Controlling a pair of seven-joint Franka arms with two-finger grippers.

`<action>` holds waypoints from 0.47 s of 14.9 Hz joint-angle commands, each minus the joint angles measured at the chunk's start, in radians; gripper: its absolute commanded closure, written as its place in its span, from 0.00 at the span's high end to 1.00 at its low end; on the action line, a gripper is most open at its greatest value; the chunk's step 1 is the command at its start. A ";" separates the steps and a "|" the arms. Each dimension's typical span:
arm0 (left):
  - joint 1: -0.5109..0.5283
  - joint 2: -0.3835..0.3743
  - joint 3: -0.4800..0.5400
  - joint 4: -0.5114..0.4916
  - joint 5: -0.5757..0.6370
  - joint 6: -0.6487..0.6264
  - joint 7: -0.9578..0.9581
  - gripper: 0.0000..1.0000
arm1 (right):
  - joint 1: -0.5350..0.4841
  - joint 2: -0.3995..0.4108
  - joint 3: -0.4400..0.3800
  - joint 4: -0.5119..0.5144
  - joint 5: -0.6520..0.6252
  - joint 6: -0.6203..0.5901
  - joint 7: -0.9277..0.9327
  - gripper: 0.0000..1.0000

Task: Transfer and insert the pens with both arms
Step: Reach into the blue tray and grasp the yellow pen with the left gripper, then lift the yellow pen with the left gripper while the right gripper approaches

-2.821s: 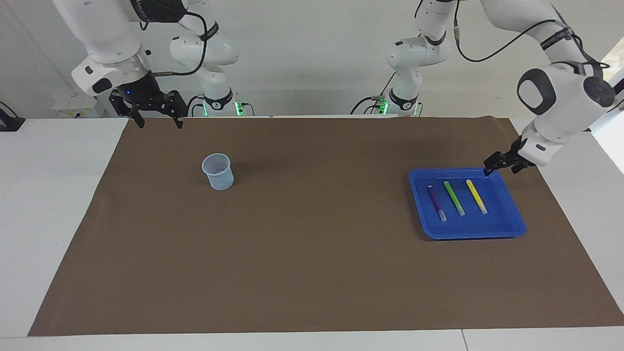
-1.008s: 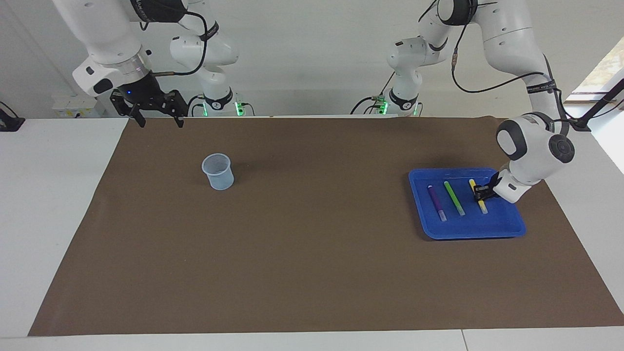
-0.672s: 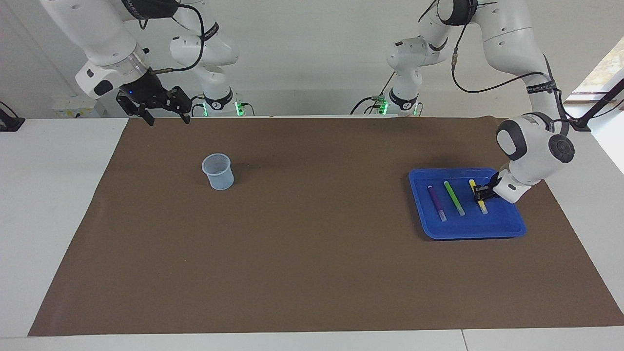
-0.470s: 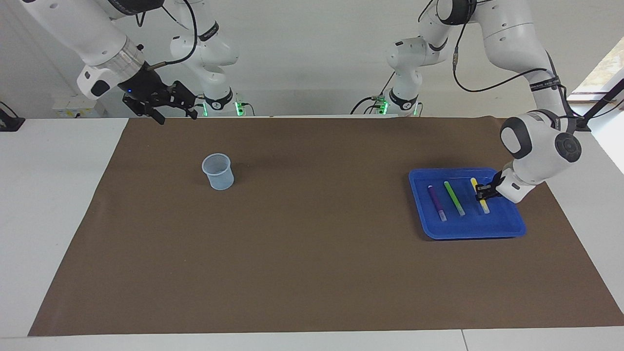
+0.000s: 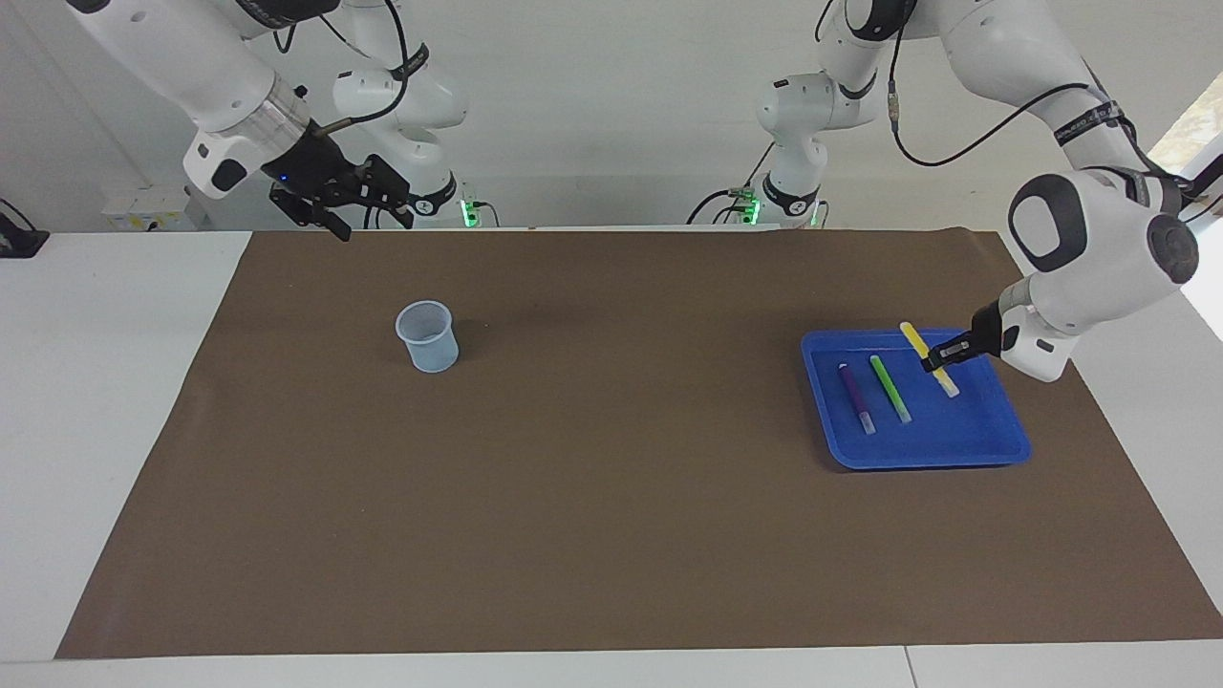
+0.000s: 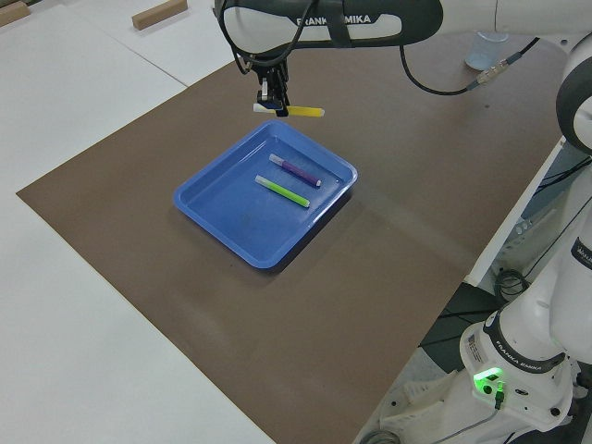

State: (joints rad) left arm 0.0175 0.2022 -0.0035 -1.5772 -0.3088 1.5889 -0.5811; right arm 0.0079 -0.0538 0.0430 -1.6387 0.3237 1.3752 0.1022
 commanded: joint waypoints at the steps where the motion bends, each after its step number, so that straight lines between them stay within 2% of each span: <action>1: -0.060 -0.067 0.002 -0.023 -0.117 -0.064 -0.309 0.00 | 0.018 -0.050 0.003 -0.069 0.030 -0.013 -0.033 1.00; 2: -0.083 -0.085 0.002 -0.033 -0.168 -0.066 -0.442 0.00 | 0.039 -0.052 0.003 -0.067 0.073 -0.005 -0.027 1.00; 4: -0.125 -0.113 0.002 -0.065 -0.266 -0.060 -0.579 0.00 | 0.049 -0.052 0.006 -0.070 0.148 0.022 -0.001 1.00; 7: -0.183 -0.177 0.002 -0.179 -0.439 -0.031 -0.739 0.00 | 0.073 -0.055 0.006 -0.087 0.228 0.050 0.149 1.00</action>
State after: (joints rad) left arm -0.1258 0.0981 -0.0136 -1.6393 -0.6611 1.5314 -1.2365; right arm 0.0826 -0.0829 0.0485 -1.6802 0.4938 1.3913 0.1835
